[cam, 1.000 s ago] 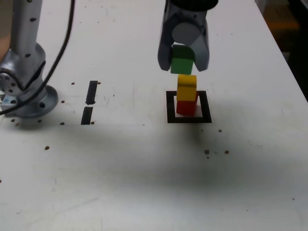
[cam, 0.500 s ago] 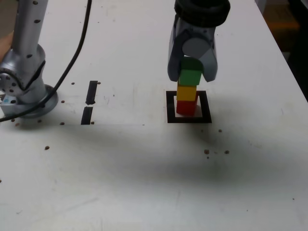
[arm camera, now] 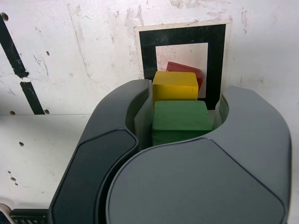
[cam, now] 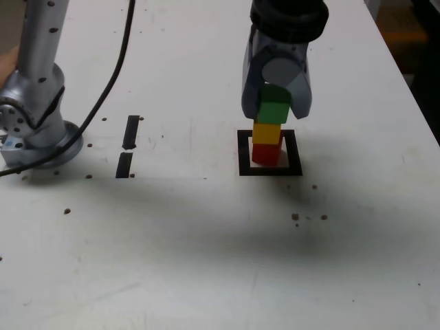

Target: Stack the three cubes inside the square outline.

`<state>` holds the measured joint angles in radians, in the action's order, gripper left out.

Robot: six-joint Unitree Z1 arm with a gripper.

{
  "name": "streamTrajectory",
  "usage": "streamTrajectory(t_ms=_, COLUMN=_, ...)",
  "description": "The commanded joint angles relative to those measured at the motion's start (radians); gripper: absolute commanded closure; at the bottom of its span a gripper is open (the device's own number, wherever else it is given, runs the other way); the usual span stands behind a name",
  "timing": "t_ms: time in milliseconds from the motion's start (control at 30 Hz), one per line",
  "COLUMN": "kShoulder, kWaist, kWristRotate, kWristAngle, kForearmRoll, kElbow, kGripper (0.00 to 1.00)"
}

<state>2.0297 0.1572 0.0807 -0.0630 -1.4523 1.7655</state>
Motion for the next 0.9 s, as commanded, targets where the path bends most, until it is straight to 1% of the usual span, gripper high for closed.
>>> streamTrajectory(t_ms=0, kShoulder=0.003, kWaist=-0.005, kWristRotate=-0.004, kWristAngle=0.000, kForearmRoll=0.001, kElbow=-0.006, kGripper=0.69)
streamTrajectory(t_ms=133, kShoulder=0.003, kWaist=-0.011, kWristRotate=-0.008, kWristAngle=0.005, kForearmRoll=0.004, kElbow=-0.018, kGripper=0.67)
streamTrajectory(t_ms=233, kShoulder=0.004, kWaist=-0.011, kWristRotate=-0.013, kWristAngle=0.012, kForearmRoll=0.010, kElbow=-0.021, kGripper=0.61)
streamTrajectory(t_ms=300, kShoulder=0.005, kWaist=-0.011, kWristRotate=-0.018, kWristAngle=0.013, kForearmRoll=0.012, kElbow=-0.021, kGripper=0.51)
streamTrajectory(t_ms=400, kShoulder=0.004, kWaist=-0.011, kWristRotate=-0.021, kWristAngle=0.011, kForearmRoll=0.011, kElbow=-0.022, kGripper=0.31)
streamTrajectory(t_ms=433, kShoulder=0.003, kWaist=-0.011, kWristRotate=-0.021, kWristAngle=0.010, kForearmRoll=0.009, kElbow=-0.022, kGripper=0.27)
streamTrajectory(t_ms=500, kShoulder=-0.004, kWaist=-0.011, kWristRotate=-0.017, kWristAngle=0.000, kForearmRoll=-0.001, kElbow=-0.022, kGripper=0.12)
streamTrajectory(t_ms=567, kShoulder=-0.013, kWaist=-0.011, kWristRotate=-0.009, kWristAngle=-0.012, kForearmRoll=-0.011, kElbow=-0.024, kGripper=0.04)
streamTrajectory(t_ms=633, kShoulder=-0.027, kWaist=-0.011, kWristRotate=0.001, kWristAngle=-0.023, kForearmRoll=-0.019, kElbow=-0.027, kGripper=0.01)
streamTrajectory(t_ms=733, kShoulder=-0.061, kWaist=-0.011, kWristRotate=0.011, kWristAngle=-0.034, kForearmRoll=-0.029, kElbow=-0.031, kGripper=0.00)
streamTrajectory(t_ms=867, kShoulder=-0.187, kWaist=0.010, kWristRotate=0.024, kWristAngle=-0.058, kForearmRoll=-0.069, kElbow=-0.022, kGripper=0.00)
